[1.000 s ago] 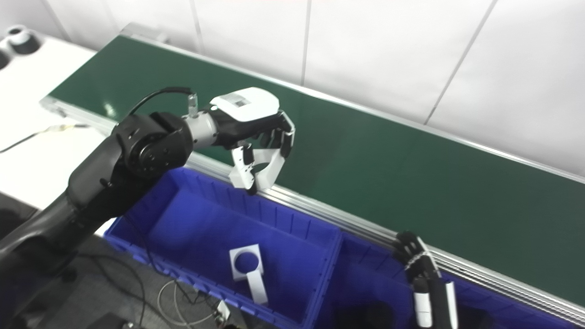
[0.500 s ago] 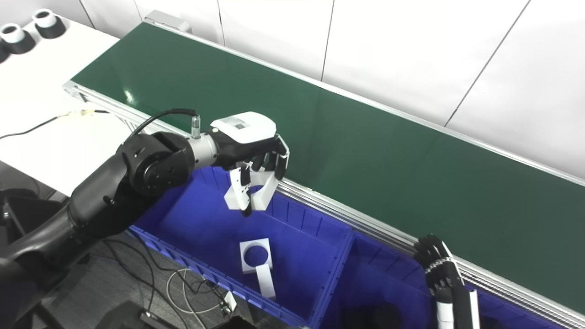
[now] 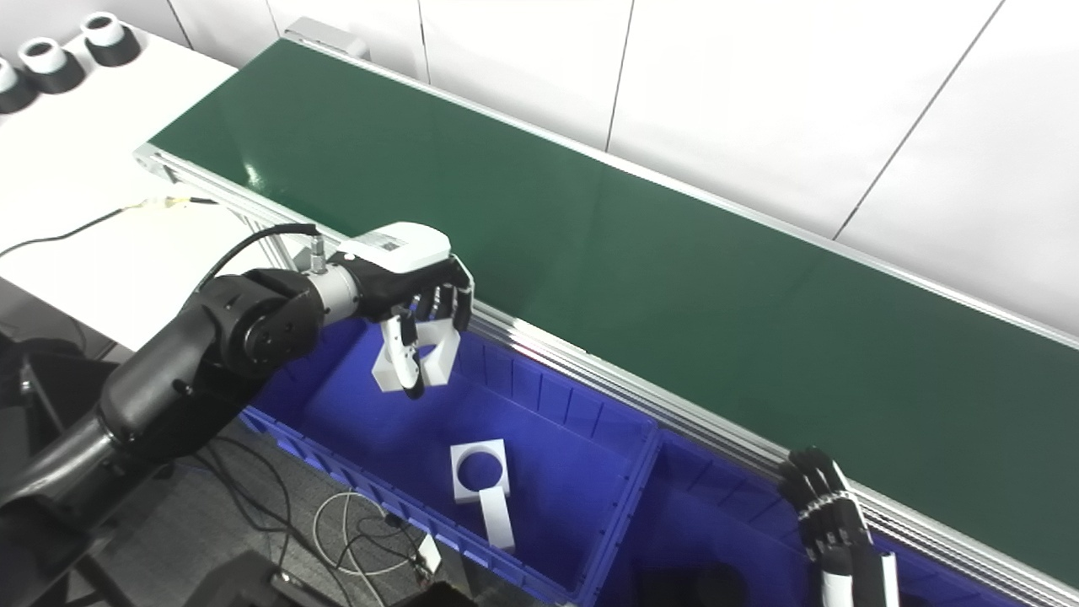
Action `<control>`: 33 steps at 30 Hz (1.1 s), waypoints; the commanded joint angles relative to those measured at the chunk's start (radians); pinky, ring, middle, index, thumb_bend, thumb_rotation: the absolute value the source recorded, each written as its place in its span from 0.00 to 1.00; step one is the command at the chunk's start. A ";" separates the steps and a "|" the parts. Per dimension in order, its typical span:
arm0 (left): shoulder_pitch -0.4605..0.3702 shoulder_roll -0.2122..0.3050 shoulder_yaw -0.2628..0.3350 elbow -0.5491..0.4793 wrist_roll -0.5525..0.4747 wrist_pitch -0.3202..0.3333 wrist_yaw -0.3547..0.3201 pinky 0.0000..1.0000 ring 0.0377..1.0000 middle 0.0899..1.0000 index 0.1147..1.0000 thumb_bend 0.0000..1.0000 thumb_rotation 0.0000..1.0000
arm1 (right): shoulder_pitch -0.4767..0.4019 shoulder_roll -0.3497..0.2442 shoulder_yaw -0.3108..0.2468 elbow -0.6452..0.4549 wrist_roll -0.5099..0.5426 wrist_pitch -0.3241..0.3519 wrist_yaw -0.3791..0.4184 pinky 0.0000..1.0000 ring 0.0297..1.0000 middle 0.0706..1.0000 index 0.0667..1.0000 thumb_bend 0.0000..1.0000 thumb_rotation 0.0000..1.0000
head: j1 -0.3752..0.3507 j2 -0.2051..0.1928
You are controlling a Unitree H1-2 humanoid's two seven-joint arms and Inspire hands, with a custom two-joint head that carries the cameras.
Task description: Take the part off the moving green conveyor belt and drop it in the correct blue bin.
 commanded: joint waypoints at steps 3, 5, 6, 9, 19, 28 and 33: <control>0.004 0.035 0.054 0.067 -0.031 -0.019 0.099 0.41 0.45 0.41 0.46 0.52 0.00 | -0.020 0.006 -0.012 -0.011 0.007 -0.039 0.013 0.83 0.85 0.84 0.85 0.78 0.83 | 0.000 0.000; 0.014 0.046 0.069 0.124 -0.057 -0.049 0.145 0.41 0.45 0.41 0.46 0.52 0.00 | -0.020 0.007 -0.014 -0.012 0.008 -0.039 0.013 0.82 0.84 0.84 0.85 0.79 0.83 | -0.004 0.000; 0.017 0.051 0.074 0.150 -0.069 -0.060 0.164 0.42 0.46 0.42 0.46 0.52 0.00 | -0.020 0.007 -0.014 -0.011 0.009 -0.039 0.015 0.83 0.85 0.84 0.85 0.79 0.83 | -0.004 0.000; 0.026 0.052 0.088 0.213 -0.093 -0.070 0.215 0.42 0.46 0.42 0.45 0.52 0.00 | -0.020 0.005 -0.013 -0.010 0.012 -0.039 0.023 0.84 0.85 0.85 0.86 0.79 0.83 | -0.004 0.000; 0.039 0.062 0.085 0.342 -0.160 -0.110 0.349 0.43 0.46 0.42 0.45 0.52 0.00 | -0.018 0.012 -0.016 -0.017 0.006 -0.039 0.023 0.83 0.85 0.84 0.85 0.77 0.83 | -0.018 0.000; 0.039 0.077 0.069 0.319 -0.174 -0.088 0.346 0.42 0.46 0.42 0.45 0.52 0.00 | -0.022 0.021 -0.024 -0.009 0.009 -0.039 0.031 0.84 0.84 0.83 0.85 0.77 0.82 | -0.025 -0.004; 0.041 0.084 0.067 0.291 -0.191 -0.071 0.318 0.45 0.48 0.44 0.44 0.52 0.01 | -0.023 0.028 -0.033 -0.009 0.000 -0.039 0.030 0.83 0.84 0.83 0.84 0.76 0.82 | -0.028 -0.007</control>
